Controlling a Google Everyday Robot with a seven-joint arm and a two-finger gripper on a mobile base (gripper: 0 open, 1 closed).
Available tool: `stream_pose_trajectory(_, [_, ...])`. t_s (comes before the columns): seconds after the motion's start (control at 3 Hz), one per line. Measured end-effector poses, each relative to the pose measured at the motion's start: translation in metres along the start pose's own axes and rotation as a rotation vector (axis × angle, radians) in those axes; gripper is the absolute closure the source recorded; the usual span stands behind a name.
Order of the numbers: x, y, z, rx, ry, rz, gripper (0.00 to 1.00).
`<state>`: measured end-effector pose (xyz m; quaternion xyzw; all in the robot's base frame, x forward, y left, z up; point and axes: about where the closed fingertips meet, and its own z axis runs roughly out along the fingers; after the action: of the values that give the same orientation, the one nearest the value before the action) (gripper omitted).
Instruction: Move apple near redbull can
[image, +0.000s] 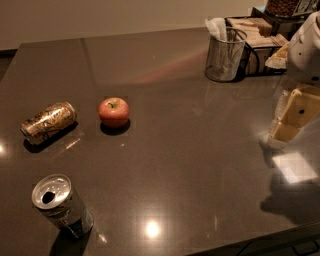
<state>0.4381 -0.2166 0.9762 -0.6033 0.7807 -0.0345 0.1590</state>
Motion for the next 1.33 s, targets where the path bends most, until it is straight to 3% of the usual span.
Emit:
stream_pose_trajectory(0.33, [0.000,0.000,0.000,0.000,0.000,0.000,0.00])
stream_pose_trajectory(0.67, [-0.022,-0.017,0.007,-0.004,-0.054,-0.015,0.00])
stream_pose_trajectory(1.0, [-0.067,-0.040,0.024,-0.033,-0.144,-0.032,0.00])
stream_pose_trajectory(1.33, [-0.121,-0.047,0.042,-0.073,-0.246,-0.052,0.00])
